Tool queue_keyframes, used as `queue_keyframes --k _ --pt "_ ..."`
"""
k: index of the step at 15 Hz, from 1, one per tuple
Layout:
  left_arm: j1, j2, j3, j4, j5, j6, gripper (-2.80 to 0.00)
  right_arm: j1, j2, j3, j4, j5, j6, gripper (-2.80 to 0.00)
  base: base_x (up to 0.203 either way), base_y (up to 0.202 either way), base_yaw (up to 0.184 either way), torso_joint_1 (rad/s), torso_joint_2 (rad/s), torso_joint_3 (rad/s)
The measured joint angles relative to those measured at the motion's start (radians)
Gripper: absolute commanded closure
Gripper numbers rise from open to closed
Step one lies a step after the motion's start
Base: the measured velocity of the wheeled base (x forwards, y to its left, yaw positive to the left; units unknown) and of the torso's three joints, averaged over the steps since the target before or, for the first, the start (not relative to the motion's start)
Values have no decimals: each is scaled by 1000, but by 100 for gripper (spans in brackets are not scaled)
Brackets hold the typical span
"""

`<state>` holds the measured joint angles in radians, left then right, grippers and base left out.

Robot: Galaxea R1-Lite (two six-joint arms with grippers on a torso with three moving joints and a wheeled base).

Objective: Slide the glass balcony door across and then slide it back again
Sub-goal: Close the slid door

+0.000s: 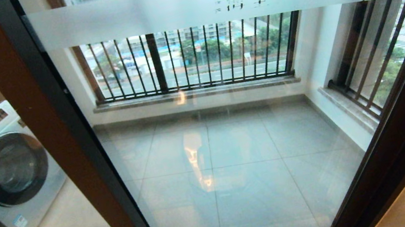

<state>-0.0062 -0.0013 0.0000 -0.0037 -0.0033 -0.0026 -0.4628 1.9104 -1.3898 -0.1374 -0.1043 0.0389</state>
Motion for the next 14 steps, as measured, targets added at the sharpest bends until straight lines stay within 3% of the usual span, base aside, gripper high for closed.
queue_keyframes --k 14 --pt "0 0 0 0 0 0 0 -21 9 -13 -5 1 1 0 0 0 0 0 0 0"
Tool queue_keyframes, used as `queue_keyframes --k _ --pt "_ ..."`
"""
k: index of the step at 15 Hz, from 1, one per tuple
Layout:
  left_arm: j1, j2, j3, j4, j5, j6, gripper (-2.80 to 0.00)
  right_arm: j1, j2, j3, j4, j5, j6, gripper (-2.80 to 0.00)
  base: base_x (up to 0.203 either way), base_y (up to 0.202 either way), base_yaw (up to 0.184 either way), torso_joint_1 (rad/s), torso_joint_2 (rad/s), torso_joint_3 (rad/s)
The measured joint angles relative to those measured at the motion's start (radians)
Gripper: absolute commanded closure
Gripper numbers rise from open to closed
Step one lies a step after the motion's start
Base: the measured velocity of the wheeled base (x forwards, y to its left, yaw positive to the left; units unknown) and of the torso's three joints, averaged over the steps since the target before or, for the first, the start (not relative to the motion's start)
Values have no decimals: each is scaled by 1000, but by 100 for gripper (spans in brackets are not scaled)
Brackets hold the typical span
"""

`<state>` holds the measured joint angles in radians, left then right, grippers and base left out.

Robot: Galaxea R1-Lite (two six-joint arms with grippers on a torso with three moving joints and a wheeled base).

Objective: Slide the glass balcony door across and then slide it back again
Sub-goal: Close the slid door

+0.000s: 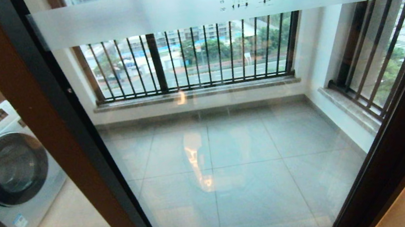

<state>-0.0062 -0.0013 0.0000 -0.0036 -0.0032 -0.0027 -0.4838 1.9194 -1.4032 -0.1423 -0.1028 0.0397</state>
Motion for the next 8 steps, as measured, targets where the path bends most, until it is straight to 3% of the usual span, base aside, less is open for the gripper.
queue_keyframes --k 8 --pt "0 0 0 0 0 0 0 -15 -97 80 -9 2 -3 0 0 0 0 0 0 0"
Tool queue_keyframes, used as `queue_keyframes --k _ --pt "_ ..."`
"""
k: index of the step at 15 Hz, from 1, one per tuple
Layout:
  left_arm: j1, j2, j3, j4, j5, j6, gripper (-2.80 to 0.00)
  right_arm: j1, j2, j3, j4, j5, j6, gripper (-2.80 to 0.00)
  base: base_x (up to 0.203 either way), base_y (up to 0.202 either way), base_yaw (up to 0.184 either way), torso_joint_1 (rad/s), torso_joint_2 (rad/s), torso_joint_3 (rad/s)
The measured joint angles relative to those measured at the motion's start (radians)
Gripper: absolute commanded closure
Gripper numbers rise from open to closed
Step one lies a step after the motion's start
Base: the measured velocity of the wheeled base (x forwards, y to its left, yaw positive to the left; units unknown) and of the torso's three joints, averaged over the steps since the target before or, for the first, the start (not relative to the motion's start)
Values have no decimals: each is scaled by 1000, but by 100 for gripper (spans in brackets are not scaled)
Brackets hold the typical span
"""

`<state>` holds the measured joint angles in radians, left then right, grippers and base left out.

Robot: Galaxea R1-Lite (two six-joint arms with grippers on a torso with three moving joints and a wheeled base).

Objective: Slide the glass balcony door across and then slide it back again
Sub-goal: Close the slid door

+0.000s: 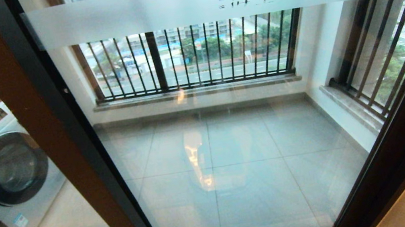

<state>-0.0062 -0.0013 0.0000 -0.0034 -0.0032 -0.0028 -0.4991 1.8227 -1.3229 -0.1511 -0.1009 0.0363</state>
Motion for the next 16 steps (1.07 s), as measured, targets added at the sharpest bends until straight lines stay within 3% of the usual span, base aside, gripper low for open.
queue_keyframes --k 5,7,9,16 --pt "0 0 0 0 0 0 0 -8 -103 39 13 14 -1 0 0 0 0 0 0 0" --pt "0 0 0 0 0 0 0 -7 -149 67 14 56 -3 0 0 0 0 0 0 0" --pt "0 0 0 0 0 0 0 -8 -215 108 15 152 -2 0 0 0 0 0 0 0" --pt "0 0 0 0 0 0 0 -22 -623 370 34 670 2 0 0 0 0 0 0 0"
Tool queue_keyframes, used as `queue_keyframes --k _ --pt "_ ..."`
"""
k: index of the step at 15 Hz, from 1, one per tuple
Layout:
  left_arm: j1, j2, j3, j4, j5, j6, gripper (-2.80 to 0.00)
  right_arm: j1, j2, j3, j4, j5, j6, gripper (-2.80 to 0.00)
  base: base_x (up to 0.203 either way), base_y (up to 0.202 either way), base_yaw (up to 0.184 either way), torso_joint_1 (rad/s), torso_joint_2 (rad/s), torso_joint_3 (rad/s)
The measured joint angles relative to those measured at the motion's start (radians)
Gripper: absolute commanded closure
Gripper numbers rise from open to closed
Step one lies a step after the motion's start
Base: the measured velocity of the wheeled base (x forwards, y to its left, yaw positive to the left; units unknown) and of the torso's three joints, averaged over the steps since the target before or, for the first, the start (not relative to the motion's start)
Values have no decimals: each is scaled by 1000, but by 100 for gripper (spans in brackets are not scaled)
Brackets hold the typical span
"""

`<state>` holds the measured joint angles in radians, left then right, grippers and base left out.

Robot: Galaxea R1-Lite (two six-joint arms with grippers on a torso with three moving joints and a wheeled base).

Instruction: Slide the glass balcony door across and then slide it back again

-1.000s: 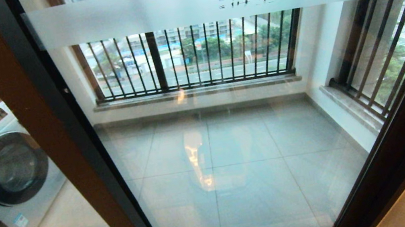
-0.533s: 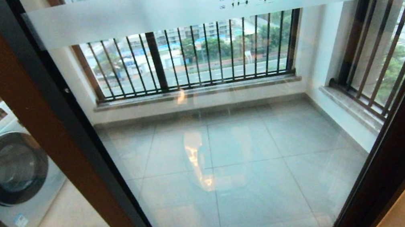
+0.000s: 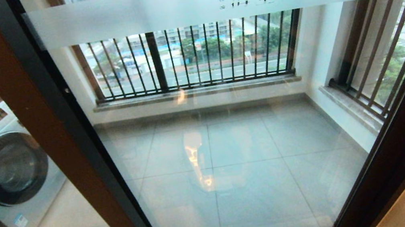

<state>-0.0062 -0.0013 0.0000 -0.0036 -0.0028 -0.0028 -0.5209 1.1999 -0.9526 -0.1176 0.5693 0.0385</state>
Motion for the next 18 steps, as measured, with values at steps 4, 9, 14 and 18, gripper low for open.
queue_keyframes --k 4,9,14,18 --pt "0 0 0 1 0 0 0 1 -310 77 198 230 0 0 0 0 0 0 0 0" --pt "0 0 0 0 0 0 0 207 -585 -30 609 326 15 0 0 0 0 0 0 0" --pt "0 0 0 0 0 0 0 382 -829 -186 1004 191 7 0 0 0 0 0 0 0" --pt "0 0 0 1 0 0 0 542 -914 -328 1224 48 -2 0 0 0 0 0 0 0"
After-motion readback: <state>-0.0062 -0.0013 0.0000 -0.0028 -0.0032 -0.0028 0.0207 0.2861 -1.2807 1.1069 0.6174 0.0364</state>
